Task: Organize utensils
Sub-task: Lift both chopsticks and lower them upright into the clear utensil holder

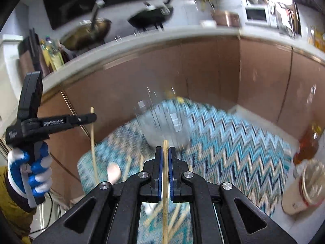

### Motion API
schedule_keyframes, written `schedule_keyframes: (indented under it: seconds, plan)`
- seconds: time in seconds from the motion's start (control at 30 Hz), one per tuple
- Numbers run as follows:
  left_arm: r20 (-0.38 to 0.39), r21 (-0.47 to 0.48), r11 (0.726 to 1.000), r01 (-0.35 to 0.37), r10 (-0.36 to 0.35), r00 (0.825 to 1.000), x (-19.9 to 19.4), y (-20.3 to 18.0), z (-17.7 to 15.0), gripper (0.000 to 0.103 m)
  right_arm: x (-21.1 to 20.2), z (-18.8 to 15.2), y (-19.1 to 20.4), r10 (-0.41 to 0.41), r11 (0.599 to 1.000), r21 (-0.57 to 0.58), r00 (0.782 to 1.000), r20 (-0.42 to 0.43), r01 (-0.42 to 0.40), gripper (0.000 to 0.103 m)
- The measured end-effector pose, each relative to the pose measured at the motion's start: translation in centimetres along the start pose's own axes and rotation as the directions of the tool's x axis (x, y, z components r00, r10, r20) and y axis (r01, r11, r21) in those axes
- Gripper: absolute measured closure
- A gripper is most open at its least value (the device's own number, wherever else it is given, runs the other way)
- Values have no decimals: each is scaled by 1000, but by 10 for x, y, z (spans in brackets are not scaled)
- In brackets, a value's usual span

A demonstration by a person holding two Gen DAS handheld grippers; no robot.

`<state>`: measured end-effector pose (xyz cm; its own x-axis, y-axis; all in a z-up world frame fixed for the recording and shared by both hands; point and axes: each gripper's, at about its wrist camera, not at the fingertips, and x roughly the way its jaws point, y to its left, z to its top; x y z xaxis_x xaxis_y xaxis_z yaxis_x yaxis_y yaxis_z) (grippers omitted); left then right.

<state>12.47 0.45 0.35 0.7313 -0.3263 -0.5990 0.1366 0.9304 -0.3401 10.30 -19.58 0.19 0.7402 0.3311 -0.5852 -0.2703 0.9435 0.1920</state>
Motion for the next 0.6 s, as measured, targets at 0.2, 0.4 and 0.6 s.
schedule_keyframes:
  seconds: [0.2, 0.4, 0.6]
  plan:
    - [207, 1, 1000, 18, -18, 978, -11, -9, 62, 98, -2, 77, 24, 61, 997, -61, 965, 254, -47, 98]
    - [366, -2, 1000, 14, -12, 931, 14, -9, 104, 98, 22, 126, 21, 91, 996, -66, 869, 487, -67, 98]
    - [414, -6, 999, -32, 31, 910, 68, -1, 106, 98, 76, 137, 7, 42, 999, -46, 828, 559, -19, 98]
